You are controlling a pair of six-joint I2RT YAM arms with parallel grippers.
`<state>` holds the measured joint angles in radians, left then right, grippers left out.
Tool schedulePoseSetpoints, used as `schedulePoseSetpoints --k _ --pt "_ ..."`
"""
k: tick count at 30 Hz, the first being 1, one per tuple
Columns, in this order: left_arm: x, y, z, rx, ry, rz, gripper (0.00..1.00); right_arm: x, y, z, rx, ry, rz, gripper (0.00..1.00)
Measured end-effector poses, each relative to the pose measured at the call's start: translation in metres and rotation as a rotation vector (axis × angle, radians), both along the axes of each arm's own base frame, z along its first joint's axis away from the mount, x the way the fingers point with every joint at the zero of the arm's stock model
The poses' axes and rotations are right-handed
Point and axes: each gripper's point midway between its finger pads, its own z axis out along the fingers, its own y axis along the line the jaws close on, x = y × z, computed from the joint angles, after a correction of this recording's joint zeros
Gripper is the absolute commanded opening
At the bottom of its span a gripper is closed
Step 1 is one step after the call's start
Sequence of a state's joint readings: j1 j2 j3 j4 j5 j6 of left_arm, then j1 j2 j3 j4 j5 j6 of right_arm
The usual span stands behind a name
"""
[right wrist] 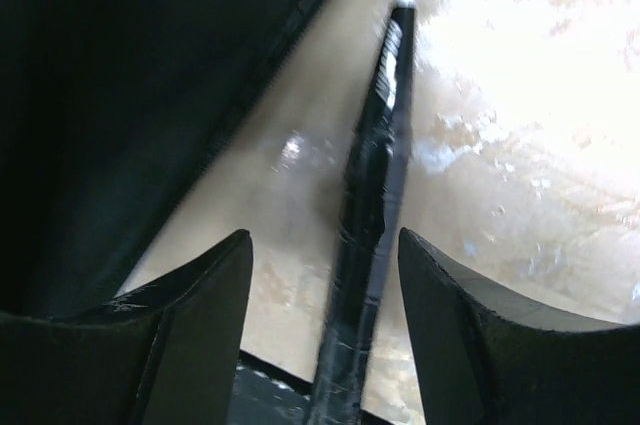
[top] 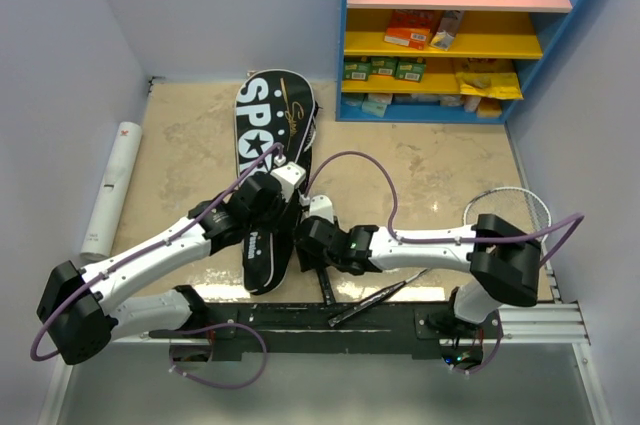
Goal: Pack up the badminton gear
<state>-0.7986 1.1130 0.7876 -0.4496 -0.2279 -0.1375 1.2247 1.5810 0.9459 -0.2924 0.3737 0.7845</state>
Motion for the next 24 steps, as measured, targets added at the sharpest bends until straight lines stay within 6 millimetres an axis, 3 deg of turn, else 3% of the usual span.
schedulePoseSetpoints --k 4,7,8,13,24 --pt "0.0 0.0 0.0 -0.001 0.0 0.0 0.0 -0.009 -0.009 -0.017 -0.028 0.031 -0.015 0.61" --pt "0.0 0.0 0.0 -0.001 0.0 0.0 0.0 -0.015 -0.015 -0.036 -0.06 0.057 -0.029 0.54" --pt "0.0 0.0 0.0 -0.001 0.0 0.001 0.0 -0.017 -0.017 -0.043 -0.074 0.06 -0.031 0.44" --pt "0.0 0.0 0.0 -0.001 0.001 0.0 0.0 -0.021 -0.001 -0.042 -0.007 0.063 -0.06 0.0" --pt "-0.002 -0.003 -0.001 -0.012 0.015 -0.014 0.0 -0.01 -0.004 -0.035 -0.016 0.025 -0.129 0.0"
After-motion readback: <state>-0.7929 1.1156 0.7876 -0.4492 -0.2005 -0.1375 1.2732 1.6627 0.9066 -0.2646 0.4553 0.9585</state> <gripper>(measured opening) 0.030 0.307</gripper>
